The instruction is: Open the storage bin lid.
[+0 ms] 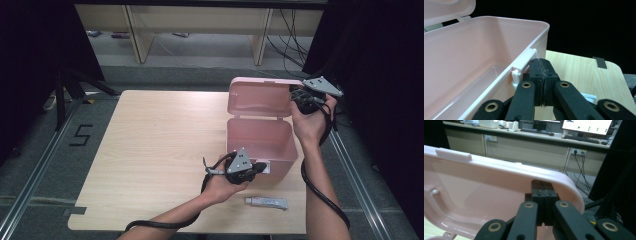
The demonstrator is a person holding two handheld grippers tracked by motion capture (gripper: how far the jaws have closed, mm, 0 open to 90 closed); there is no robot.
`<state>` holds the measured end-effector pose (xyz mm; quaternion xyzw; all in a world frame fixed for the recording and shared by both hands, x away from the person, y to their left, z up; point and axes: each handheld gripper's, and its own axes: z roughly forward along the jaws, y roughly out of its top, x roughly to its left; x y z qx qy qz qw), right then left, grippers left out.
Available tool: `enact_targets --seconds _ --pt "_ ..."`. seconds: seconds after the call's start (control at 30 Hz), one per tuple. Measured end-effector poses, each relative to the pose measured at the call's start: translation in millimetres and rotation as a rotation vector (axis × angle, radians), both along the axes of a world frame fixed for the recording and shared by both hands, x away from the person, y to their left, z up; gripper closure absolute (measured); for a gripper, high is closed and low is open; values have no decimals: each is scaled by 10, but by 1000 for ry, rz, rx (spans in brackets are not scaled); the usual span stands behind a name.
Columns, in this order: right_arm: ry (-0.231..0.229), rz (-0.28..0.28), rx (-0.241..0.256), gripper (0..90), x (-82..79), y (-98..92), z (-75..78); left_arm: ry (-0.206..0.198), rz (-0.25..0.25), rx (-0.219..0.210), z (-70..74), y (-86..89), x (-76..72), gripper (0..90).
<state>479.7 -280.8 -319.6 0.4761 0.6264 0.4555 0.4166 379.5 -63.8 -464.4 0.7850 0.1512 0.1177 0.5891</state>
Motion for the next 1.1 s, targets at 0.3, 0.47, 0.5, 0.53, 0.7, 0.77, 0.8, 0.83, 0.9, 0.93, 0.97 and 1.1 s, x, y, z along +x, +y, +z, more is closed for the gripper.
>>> enact_targets --seconds 0.3,0.47,0.5,0.53,0.7,0.77,0.8,0.83,0.9,0.93,0.97,1.1 --pt "35 -1 -4 900 113 -1 -60 0 -1 1 0 0 0 884" --pt "49 -4 8 900 153 -1 -97 -1 -1 0 0 -2 1 884" --pt "48 -8 4 900 155 0 -101 -2 -2 1 1 -1 2 884" --pt "48 -8 4 900 155 0 -101 -2 -2 1 1 -1 2 884" --pt "68 -4 3 900 196 -14 -125 0 -1 1 2 -2 2 884" --pt "64 -2 7 900 191 -4 -136 0 -2 0 1 -4 2 883" --pt "62 -1 1 900 181 -2 -140 1 -2 -1 1 -5 1 883" --pt "56 4 -1 900 177 0 -144 1 -2 -1 1 -5 1 883" --pt "58 1 10 896 147 12 -146 0 -3 -1 2 -7 3 882" --pt "58 1 10 896 147 12 -146 0 -3 -1 2 -7 3 883" --pt "59 10 7 895 132 9 -149 1 -3 -2 1 -8 3 882" --pt "62 12 3 895 95 0 -150 0 -1 -4 -1 -8 0 882"
